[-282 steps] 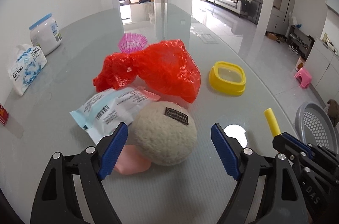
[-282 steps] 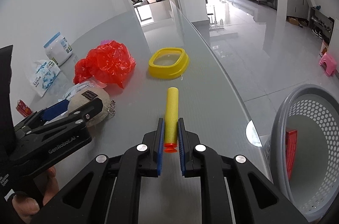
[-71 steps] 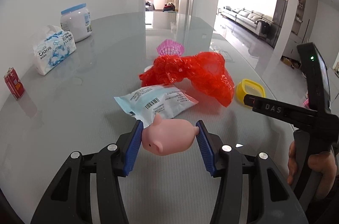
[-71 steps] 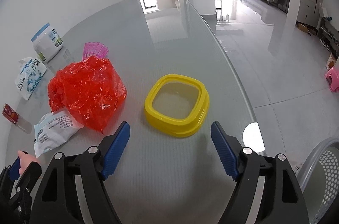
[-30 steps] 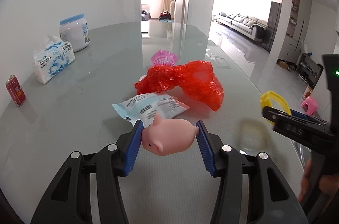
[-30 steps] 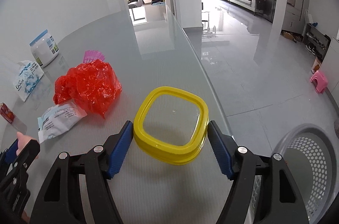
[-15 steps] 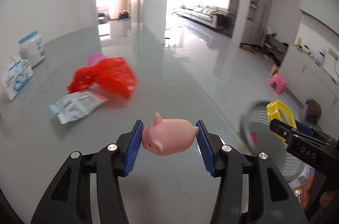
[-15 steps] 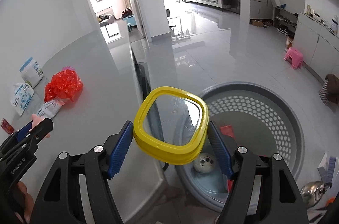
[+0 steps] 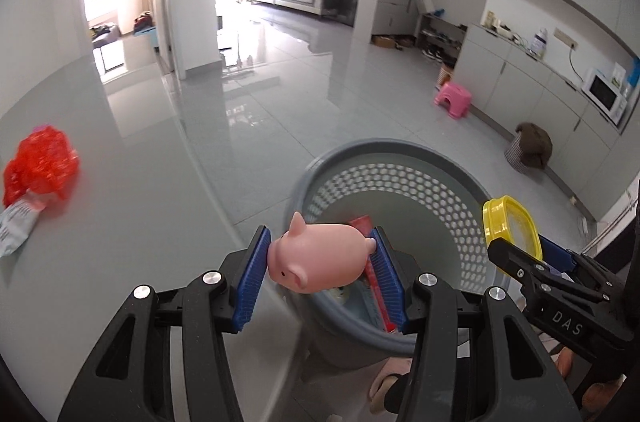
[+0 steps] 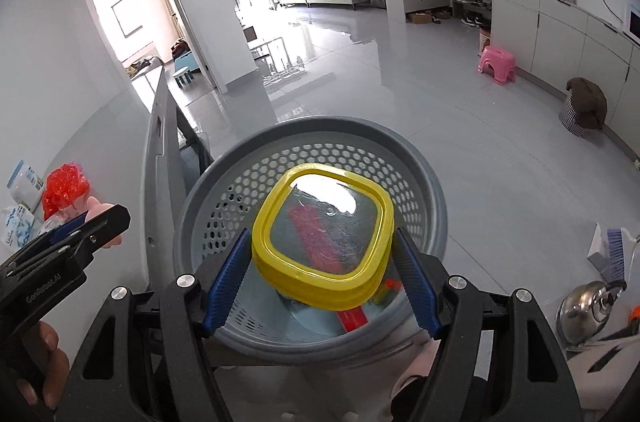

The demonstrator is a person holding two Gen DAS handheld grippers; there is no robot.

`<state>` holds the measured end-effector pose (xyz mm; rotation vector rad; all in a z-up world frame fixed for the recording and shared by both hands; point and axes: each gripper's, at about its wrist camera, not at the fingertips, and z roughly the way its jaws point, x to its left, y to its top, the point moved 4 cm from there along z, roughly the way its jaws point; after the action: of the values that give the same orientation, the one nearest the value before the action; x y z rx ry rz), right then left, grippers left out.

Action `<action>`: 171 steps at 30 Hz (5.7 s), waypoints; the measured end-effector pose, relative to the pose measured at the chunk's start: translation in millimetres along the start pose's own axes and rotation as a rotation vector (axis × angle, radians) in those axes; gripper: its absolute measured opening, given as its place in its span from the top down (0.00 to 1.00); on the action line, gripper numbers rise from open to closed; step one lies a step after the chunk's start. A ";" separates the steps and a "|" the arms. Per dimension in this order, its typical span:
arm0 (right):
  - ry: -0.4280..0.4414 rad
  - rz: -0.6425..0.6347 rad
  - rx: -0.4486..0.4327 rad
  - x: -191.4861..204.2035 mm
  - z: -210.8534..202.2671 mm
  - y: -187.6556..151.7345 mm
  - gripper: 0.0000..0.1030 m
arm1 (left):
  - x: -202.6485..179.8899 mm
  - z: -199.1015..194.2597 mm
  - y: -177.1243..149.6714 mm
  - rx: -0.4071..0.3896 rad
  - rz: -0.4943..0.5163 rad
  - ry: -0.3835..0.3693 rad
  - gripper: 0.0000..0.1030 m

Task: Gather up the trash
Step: 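Carry the piglet and yellow tray over the basket and open both tools, then move both open tools back over the red bag and wipes packet, then grasp the red plastic bag with the right tool while the left tool grasps the wipes packet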

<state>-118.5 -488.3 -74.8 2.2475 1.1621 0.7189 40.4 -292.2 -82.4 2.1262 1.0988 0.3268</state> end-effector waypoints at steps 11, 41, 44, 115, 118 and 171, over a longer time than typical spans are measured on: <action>0.009 0.004 0.046 -24.5 26.5 -5.9 0.33 | -32.8 55.9 0.3 0.097 0.061 -0.029 0.51; 0.046 -0.013 0.060 -20.1 52.8 5.0 0.27 | -28.7 75.2 10.2 0.137 0.029 0.002 0.32; 0.043 -0.013 0.054 -18.9 51.5 5.7 0.26 | -27.1 73.2 9.8 0.136 0.026 0.002 0.31; 0.435 -0.416 0.025 316.6 18.5 15.8 0.26 | 293.6 -138.6 -57.3 -0.113 -0.394 0.424 0.27; 0.458 -0.440 0.041 336.4 29.9 17.6 0.26 | 309.5 -141.2 -56.8 -0.120 -0.417 0.444 0.27; 0.499 -0.648 0.114 465.9 132.6 10.9 0.81 | 367.3 -109.7 -47.4 -0.073 -0.419 0.407 0.27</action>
<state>204.8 -127.7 -61.9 1.6308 2.0724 0.9671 178.2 68.5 -71.2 1.7471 1.6996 0.6020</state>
